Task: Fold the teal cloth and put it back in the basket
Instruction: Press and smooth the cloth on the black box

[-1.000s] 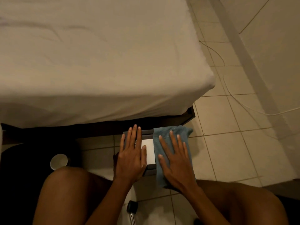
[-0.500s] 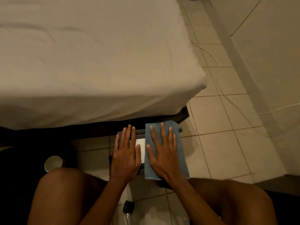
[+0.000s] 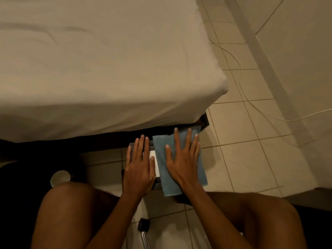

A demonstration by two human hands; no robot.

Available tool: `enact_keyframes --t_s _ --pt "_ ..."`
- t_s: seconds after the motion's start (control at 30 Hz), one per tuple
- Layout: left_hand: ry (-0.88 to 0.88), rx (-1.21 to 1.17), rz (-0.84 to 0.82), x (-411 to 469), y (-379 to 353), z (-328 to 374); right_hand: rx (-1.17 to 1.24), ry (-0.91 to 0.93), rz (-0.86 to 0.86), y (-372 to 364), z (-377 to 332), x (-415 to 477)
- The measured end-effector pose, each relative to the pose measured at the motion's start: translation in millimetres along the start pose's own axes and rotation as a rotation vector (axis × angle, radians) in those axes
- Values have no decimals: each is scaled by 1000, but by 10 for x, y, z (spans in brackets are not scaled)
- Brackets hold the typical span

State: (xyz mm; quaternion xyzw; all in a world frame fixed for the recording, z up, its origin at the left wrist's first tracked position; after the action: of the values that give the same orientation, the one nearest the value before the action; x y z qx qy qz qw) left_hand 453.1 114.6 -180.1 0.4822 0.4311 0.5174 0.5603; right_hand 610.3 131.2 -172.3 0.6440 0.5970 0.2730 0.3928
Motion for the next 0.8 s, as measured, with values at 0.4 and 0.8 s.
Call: enact_keyframes --t_s 0.4,0.8 --pt "-13 42 -11 -29 -13 9 -37 77 3 -67 17 -456" --pt "-3 0 -34 -17 -31 -5 -55 14 4 -120 25 -205"
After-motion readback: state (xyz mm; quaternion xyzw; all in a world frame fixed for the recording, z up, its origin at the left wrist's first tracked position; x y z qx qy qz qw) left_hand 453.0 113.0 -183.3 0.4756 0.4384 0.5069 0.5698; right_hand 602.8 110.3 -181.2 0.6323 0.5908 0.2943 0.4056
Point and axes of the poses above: each hand's wrist, its own x-axis towards the middle knuckle, its own y-axis out of the back of the hand, z = x × y, the point moved 8 cm from there along x, towards the middle knuckle, and after that the axes turned 14 degrees about x, right-handed, at the moved point
